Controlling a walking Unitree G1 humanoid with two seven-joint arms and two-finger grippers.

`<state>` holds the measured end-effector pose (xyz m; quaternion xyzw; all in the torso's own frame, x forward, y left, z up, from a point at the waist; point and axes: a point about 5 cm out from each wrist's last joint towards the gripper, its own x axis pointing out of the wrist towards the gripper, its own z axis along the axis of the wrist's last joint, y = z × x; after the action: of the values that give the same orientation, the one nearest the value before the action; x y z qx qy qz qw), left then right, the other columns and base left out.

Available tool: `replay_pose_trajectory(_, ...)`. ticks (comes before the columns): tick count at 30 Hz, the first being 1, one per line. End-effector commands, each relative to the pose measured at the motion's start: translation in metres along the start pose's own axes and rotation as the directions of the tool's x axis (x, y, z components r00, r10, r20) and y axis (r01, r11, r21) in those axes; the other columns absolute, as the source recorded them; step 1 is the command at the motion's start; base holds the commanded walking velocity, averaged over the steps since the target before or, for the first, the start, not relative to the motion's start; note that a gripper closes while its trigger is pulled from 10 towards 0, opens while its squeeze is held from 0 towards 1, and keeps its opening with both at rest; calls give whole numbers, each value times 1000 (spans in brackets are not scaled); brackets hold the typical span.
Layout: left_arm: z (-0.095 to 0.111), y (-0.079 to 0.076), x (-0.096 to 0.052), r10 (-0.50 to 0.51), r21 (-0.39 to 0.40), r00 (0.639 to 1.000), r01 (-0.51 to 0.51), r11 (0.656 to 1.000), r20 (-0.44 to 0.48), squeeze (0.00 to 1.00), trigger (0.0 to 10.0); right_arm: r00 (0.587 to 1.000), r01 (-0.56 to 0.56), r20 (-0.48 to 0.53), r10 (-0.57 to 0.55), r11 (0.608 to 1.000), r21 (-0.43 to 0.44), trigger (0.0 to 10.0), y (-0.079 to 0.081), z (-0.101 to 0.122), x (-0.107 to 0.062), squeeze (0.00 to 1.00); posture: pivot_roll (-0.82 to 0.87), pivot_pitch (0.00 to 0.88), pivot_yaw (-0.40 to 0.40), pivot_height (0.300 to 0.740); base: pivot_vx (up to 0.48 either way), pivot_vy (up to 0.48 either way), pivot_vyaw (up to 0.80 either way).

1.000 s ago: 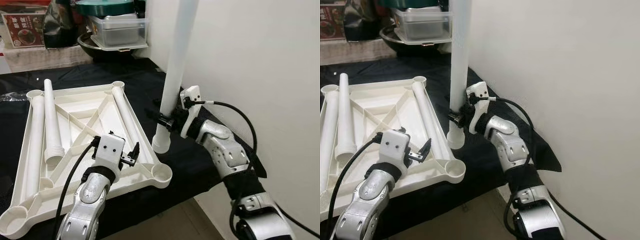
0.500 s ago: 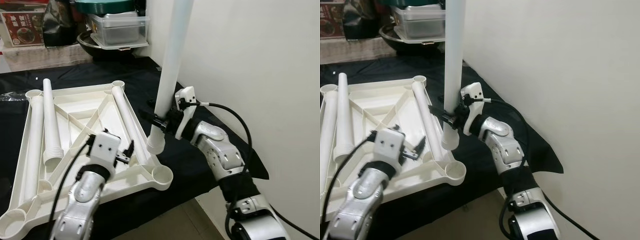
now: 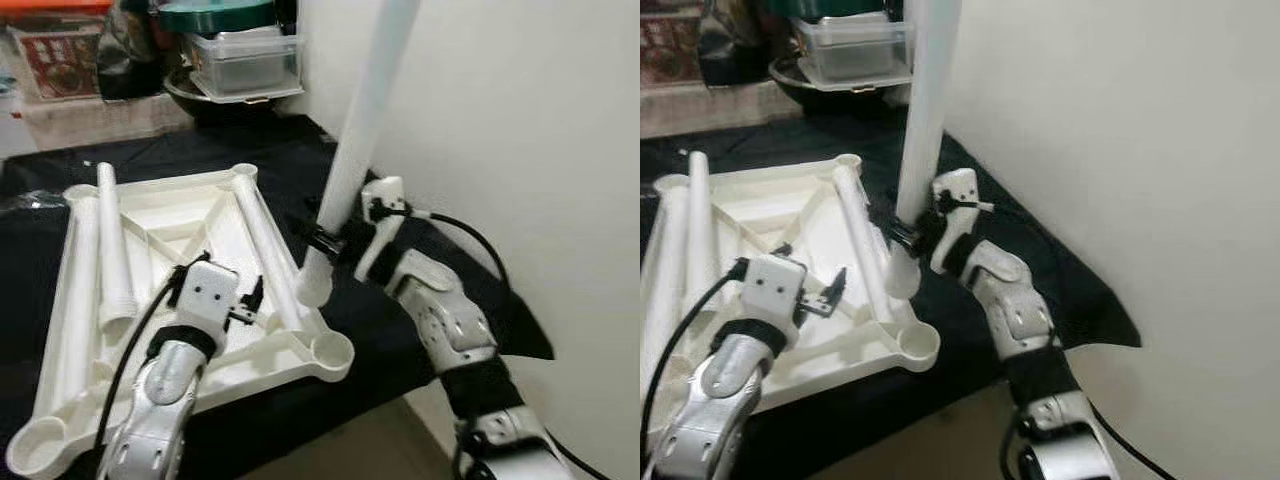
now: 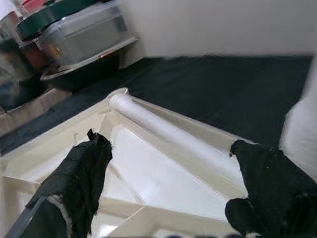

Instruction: Building children table

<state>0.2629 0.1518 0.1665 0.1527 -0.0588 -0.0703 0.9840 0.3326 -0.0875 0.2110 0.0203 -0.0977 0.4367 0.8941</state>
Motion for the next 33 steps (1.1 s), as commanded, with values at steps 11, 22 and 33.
replay_pose_trajectory(11, -20, -7, -1, -34, 106, 999, 35, 994, -10, 0, 10000, 986, -143, -91, 137, 988, -63, 10000, 14, -3, -25, 0, -32, 0, 83, 740, 0, 0, 0)
replay_pose_trajectory(22, -23, -20, -2, -63, 84, 998, 63, 994, -6, 0, 10000, 968, -227, -124, 219, 972, -53, 10000, 29, -4, -24, 0, -29, 0, 50, 740, 0, 0, 0)
replay_pose_trajectory(33, -30, -23, -8, 5, 87, 1000, -4, 996, -9, 0, 10000, 939, -309, -171, 298, 950, -37, 10000, 38, -10, -20, 0, 27, 0, -40, 740, 0, 0, 0)
